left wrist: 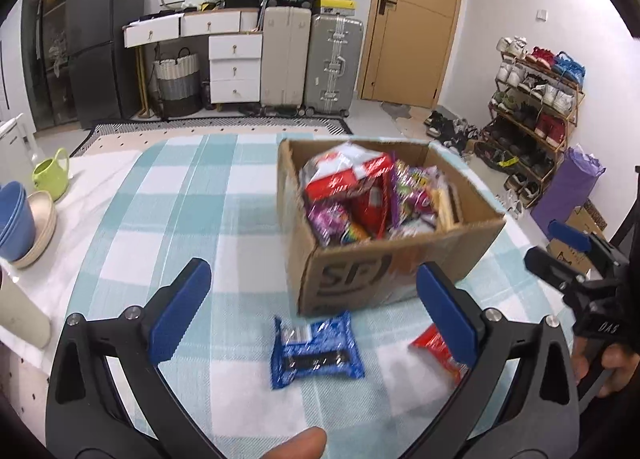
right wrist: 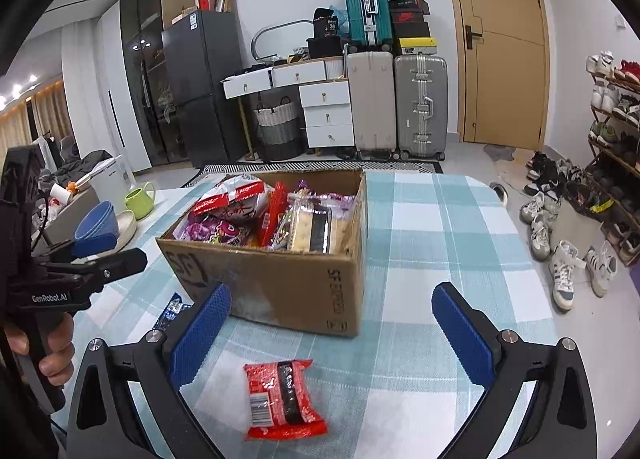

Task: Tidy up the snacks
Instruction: 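Move both open grippers back toward the blue biscuit pack and red wafer pack, then grasp the red wafer pack with the right gripper while the left grasps the blue biscuit pack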

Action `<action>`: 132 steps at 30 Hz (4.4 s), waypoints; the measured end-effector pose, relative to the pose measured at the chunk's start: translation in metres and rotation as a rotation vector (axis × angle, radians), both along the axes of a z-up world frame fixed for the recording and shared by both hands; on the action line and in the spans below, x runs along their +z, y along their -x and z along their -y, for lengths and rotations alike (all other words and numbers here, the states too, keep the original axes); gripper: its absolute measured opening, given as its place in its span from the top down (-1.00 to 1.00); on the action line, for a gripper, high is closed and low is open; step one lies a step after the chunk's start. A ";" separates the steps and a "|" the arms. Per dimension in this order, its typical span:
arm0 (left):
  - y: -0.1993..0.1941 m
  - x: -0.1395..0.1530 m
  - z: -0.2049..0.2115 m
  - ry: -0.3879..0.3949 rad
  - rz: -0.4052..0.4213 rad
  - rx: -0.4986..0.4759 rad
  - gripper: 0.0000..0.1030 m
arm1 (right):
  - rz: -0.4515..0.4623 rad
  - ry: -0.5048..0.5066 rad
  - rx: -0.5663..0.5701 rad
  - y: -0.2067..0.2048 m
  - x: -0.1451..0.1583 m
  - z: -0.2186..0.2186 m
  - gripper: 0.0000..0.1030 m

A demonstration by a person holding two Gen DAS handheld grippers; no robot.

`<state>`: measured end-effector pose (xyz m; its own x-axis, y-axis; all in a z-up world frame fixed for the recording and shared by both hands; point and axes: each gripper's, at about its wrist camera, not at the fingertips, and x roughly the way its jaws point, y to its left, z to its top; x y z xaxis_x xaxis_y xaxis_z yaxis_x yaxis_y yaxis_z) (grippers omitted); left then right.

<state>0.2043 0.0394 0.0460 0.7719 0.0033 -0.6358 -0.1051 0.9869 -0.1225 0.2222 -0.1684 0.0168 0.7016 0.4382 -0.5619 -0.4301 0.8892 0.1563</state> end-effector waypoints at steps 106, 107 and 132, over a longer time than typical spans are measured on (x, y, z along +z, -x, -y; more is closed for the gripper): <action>-0.039 -0.134 0.014 -0.069 -0.269 -0.006 -1.00 | -0.220 0.221 0.228 0.010 -0.100 -0.058 -0.41; -0.039 -0.134 0.015 -0.069 -0.269 -0.006 -1.00 | -0.219 0.222 0.231 0.010 -0.099 -0.057 -0.37; -0.009 -0.115 0.039 -0.055 -0.227 -0.102 0.22 | -0.184 0.094 0.221 0.026 -0.086 -0.033 0.12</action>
<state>0.2133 0.0001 -0.0689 0.6076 -0.0275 -0.7938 -0.0238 0.9983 -0.0528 0.1961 -0.1349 -0.0691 0.4775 0.5093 -0.7160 -0.5872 0.7911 0.1711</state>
